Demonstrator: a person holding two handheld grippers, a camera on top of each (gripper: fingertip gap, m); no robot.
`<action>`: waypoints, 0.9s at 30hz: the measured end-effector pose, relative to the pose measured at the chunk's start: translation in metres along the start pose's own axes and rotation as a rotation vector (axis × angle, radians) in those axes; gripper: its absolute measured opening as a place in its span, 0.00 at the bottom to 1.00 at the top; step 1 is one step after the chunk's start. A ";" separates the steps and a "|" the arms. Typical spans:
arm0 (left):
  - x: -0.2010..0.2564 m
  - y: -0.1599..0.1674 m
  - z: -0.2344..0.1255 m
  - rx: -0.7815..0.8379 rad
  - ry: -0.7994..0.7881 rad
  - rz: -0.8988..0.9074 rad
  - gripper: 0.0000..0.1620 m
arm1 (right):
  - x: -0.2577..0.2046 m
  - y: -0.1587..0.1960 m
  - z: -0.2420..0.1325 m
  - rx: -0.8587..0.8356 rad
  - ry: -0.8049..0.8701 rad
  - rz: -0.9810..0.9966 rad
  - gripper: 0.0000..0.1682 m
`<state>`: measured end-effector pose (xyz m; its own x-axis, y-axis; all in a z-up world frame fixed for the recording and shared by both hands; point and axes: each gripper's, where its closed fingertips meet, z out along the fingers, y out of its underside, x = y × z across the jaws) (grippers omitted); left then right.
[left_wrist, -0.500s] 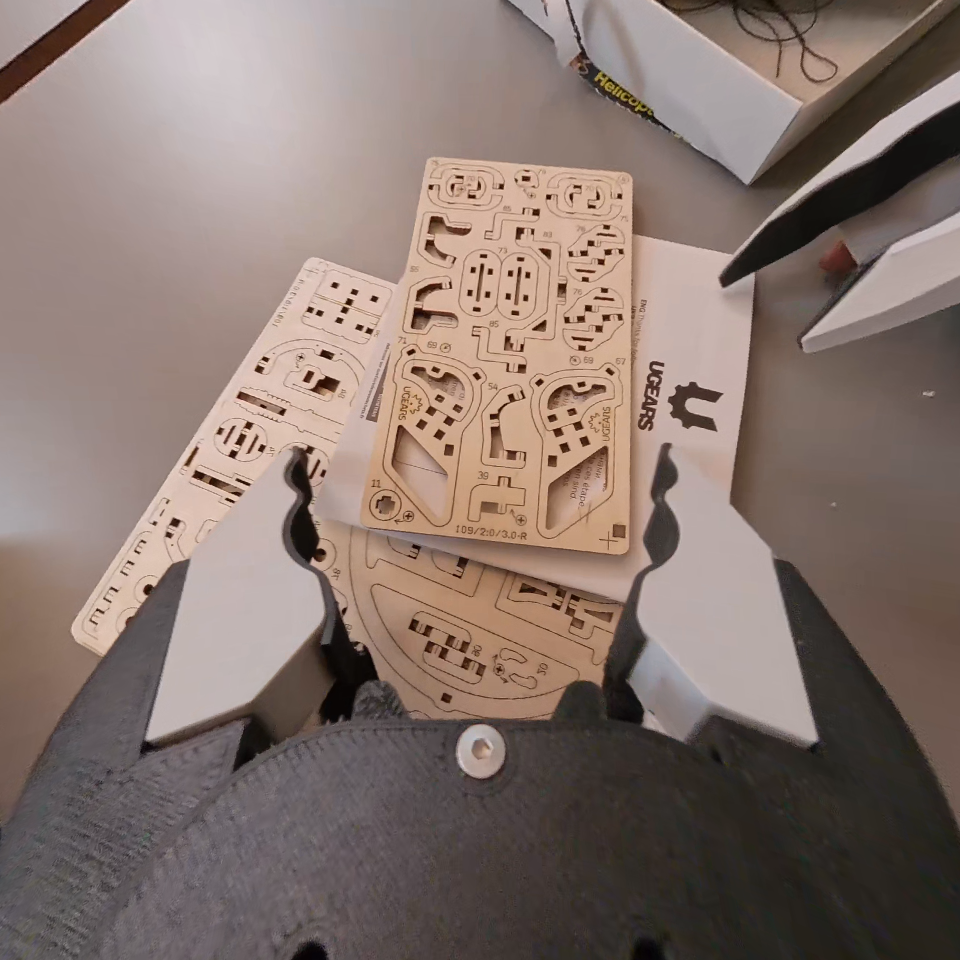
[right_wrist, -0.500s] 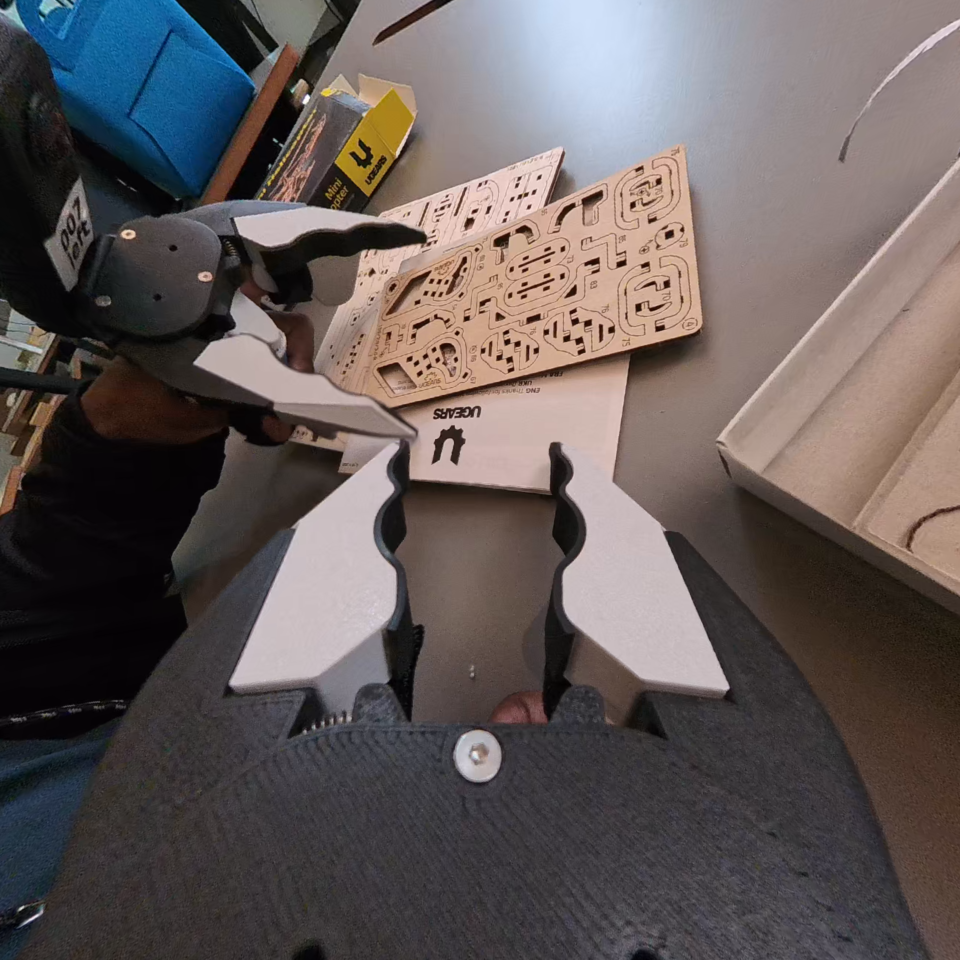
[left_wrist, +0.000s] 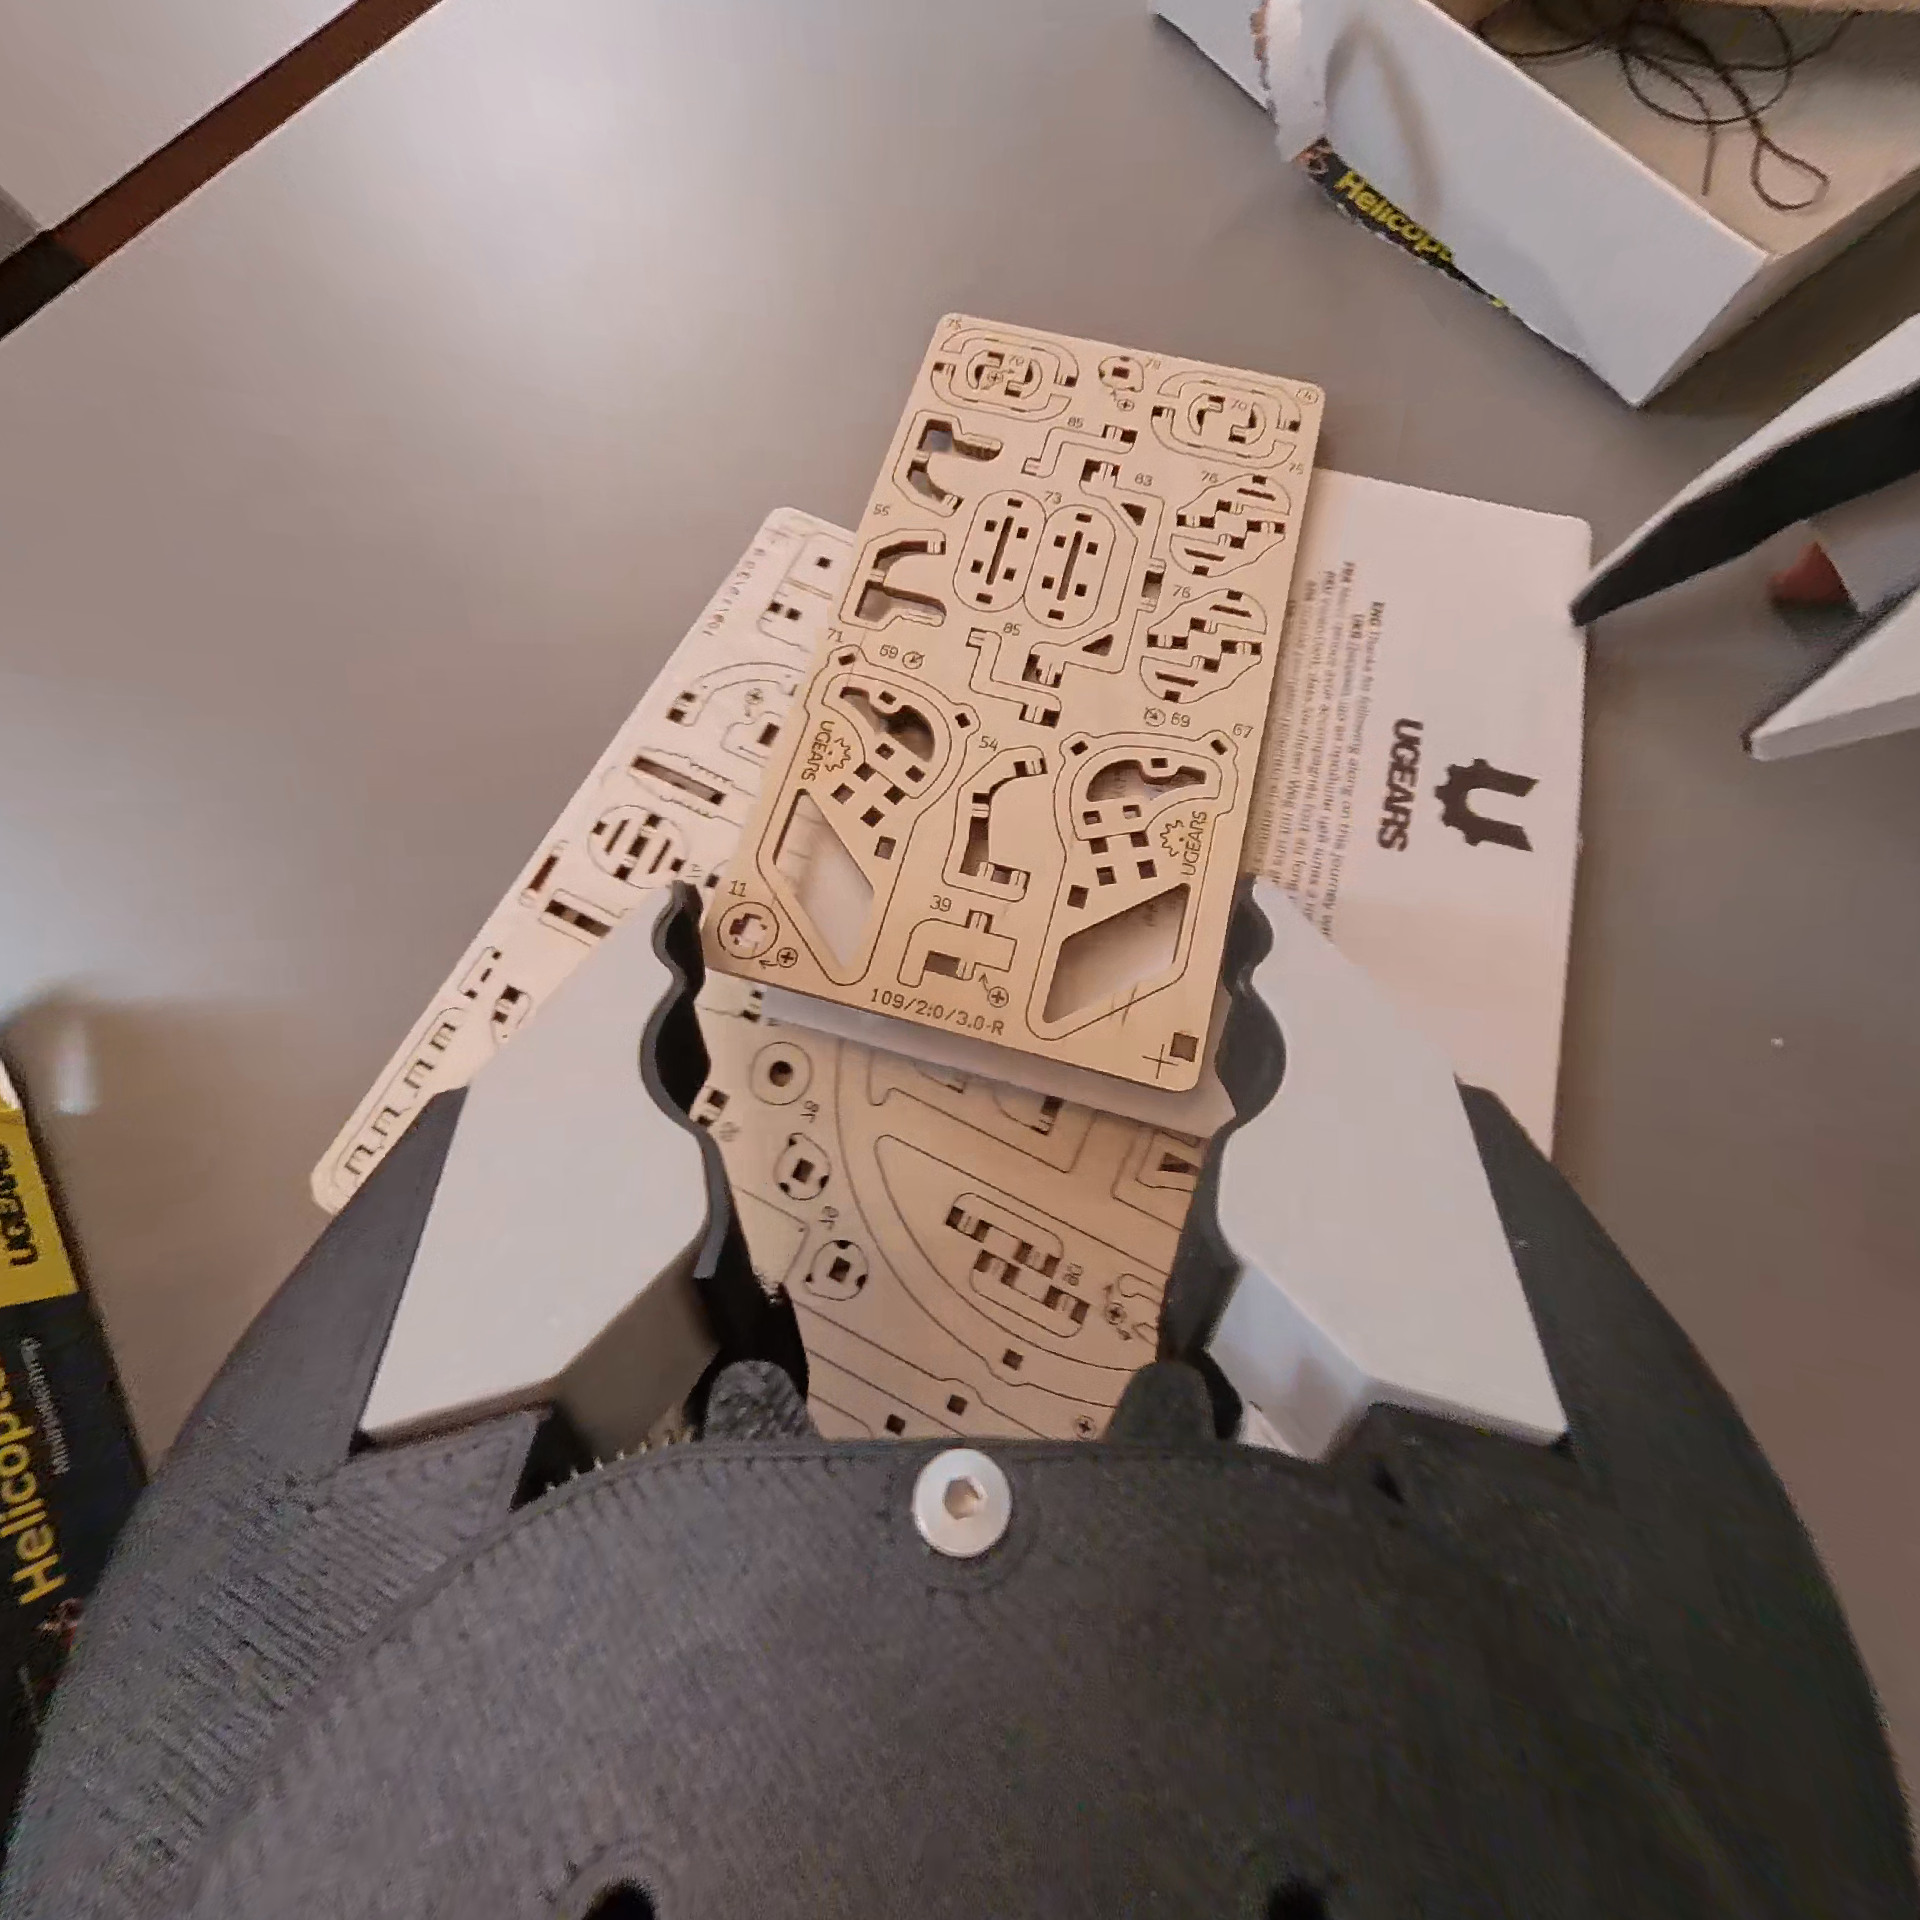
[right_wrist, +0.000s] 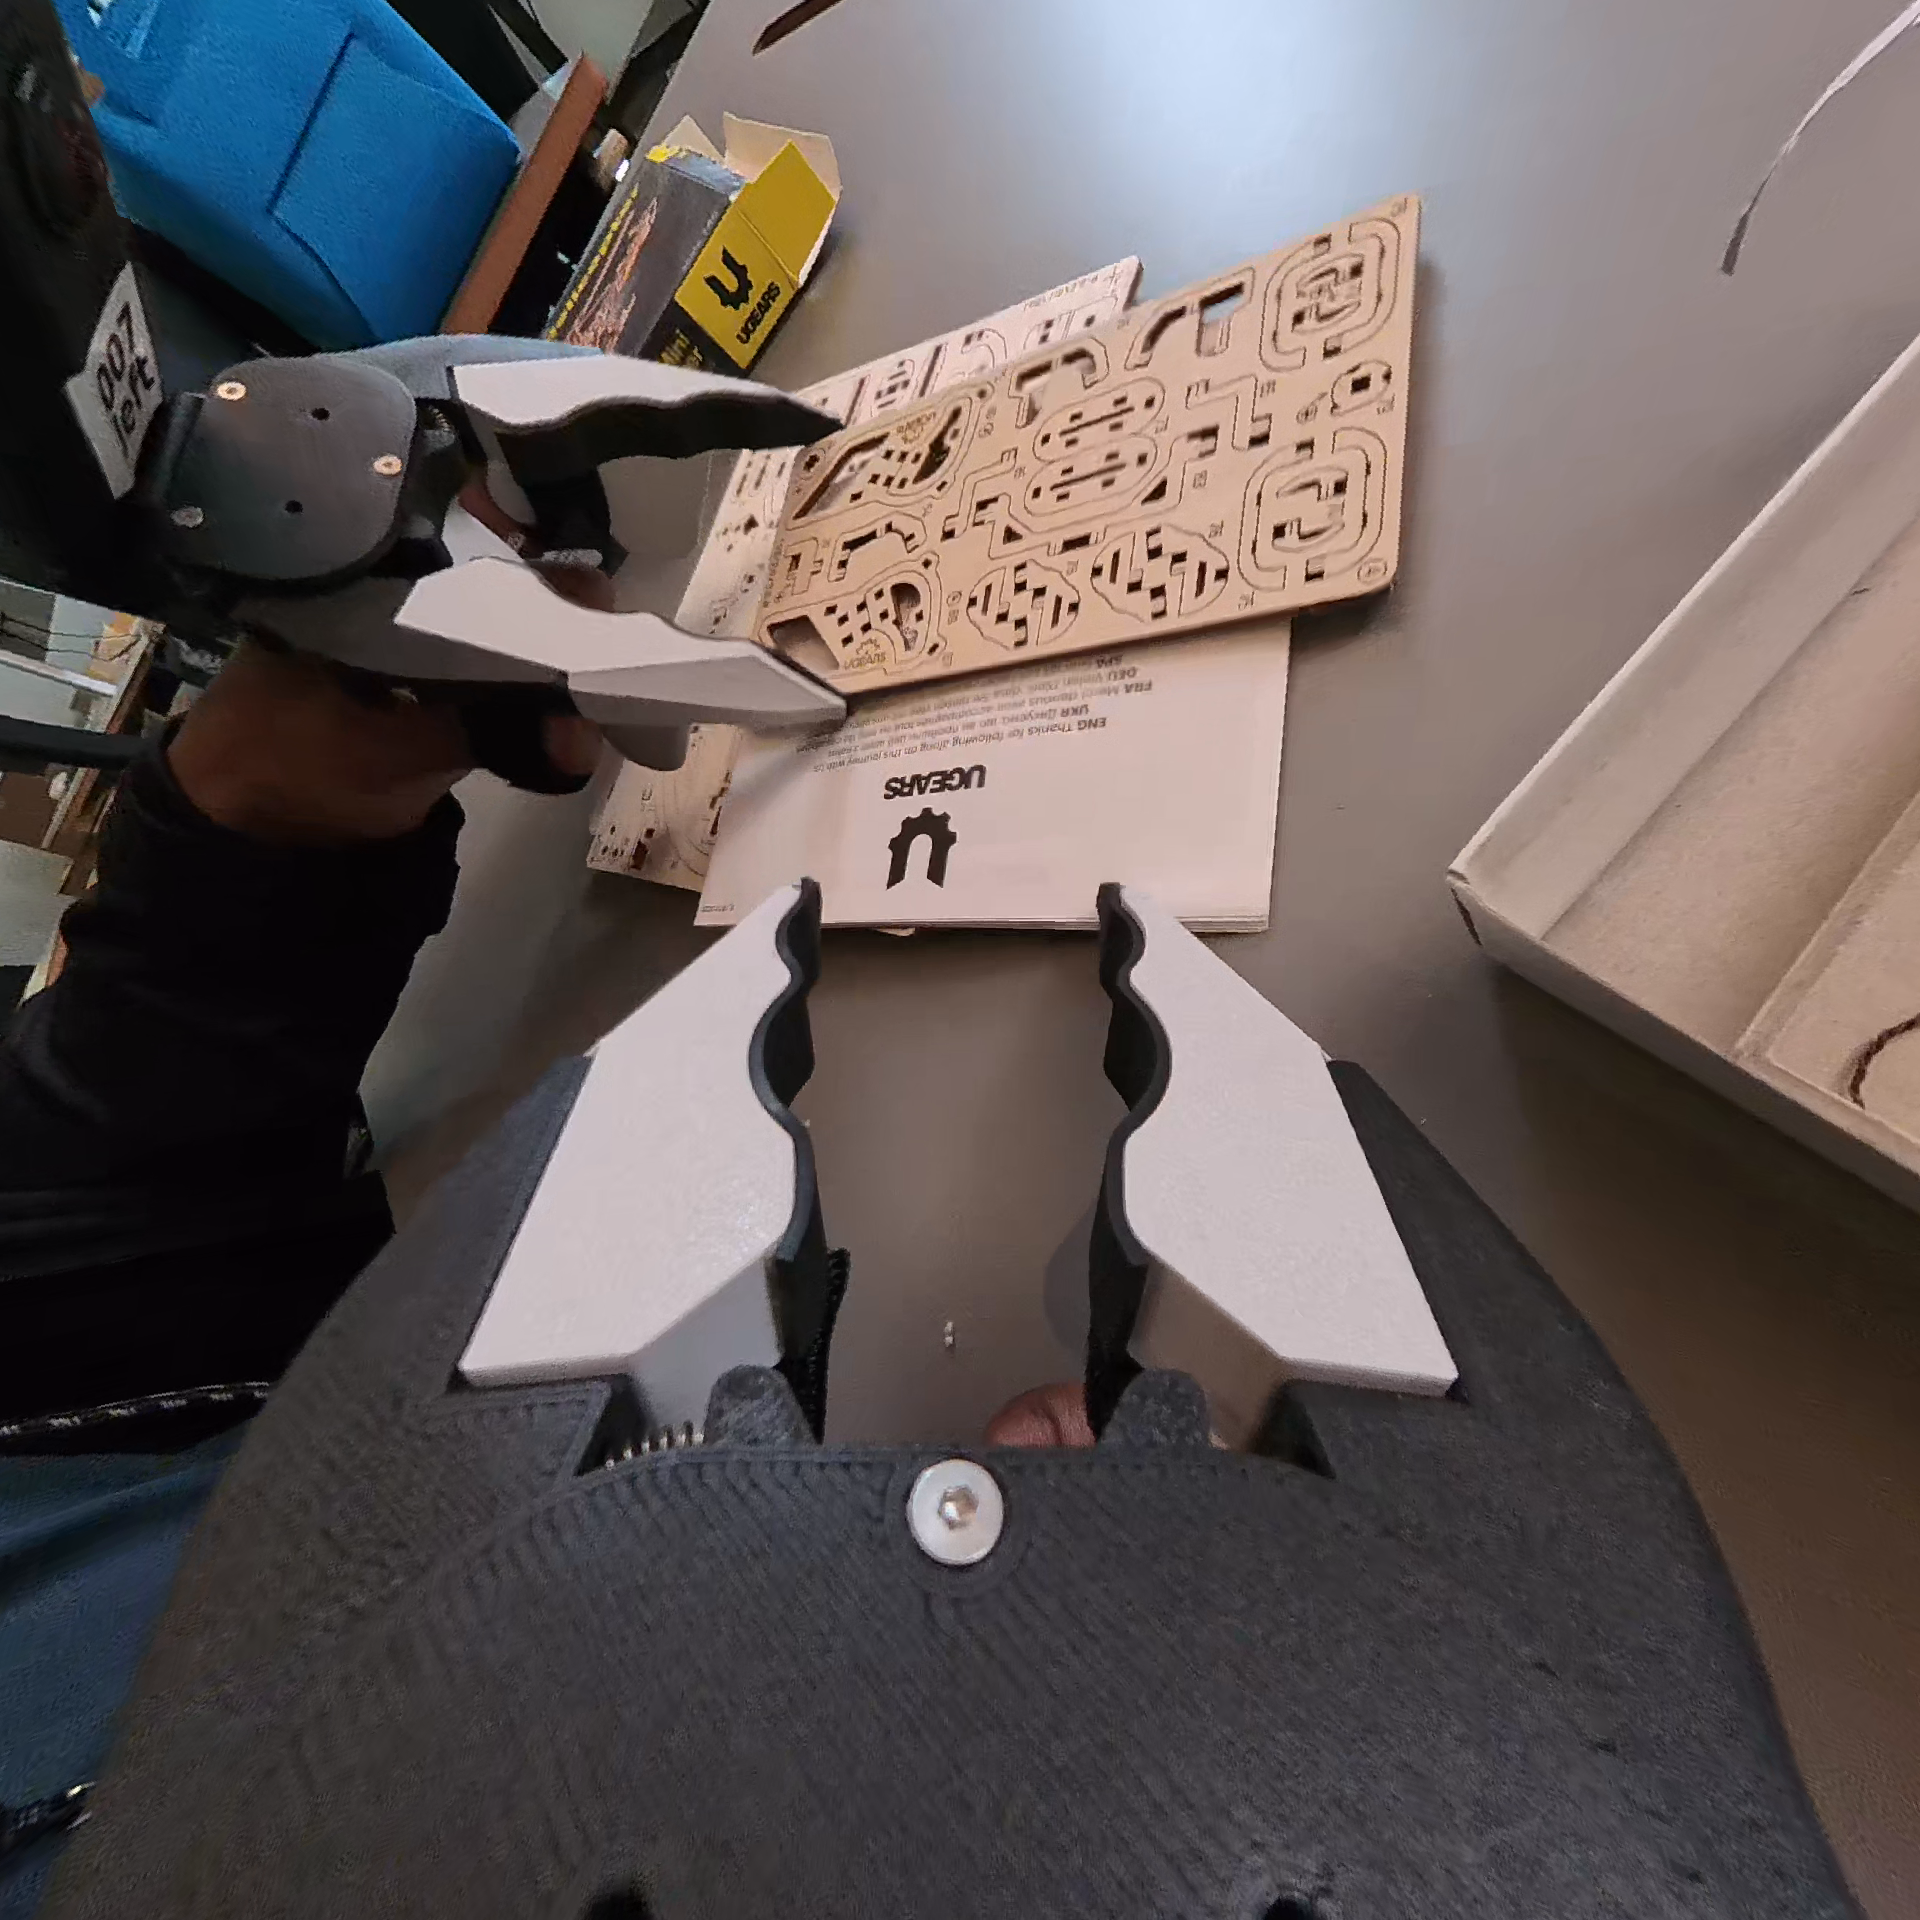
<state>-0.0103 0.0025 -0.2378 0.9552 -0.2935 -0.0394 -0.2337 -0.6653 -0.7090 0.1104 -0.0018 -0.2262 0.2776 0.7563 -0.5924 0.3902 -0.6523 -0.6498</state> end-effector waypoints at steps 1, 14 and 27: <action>-0.004 0.000 0.000 0.001 -0.011 -0.010 0.62 | 0.000 0.000 0.000 -0.002 0.002 -0.002 0.32; -0.023 -0.008 -0.038 0.181 -0.016 0.027 0.79 | -0.003 -0.001 -0.006 0.034 -0.015 -0.010 0.32; 0.079 0.013 -0.041 0.224 0.097 0.776 0.48 | -0.006 -0.002 -0.006 0.038 -0.039 -0.009 0.32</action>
<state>0.0544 -0.0568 -0.2213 0.5136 -0.6795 -0.5239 -0.7712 -0.0979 -0.6291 0.1131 -0.0048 -0.2190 0.2392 0.7602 -0.6041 0.3588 -0.6473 -0.6725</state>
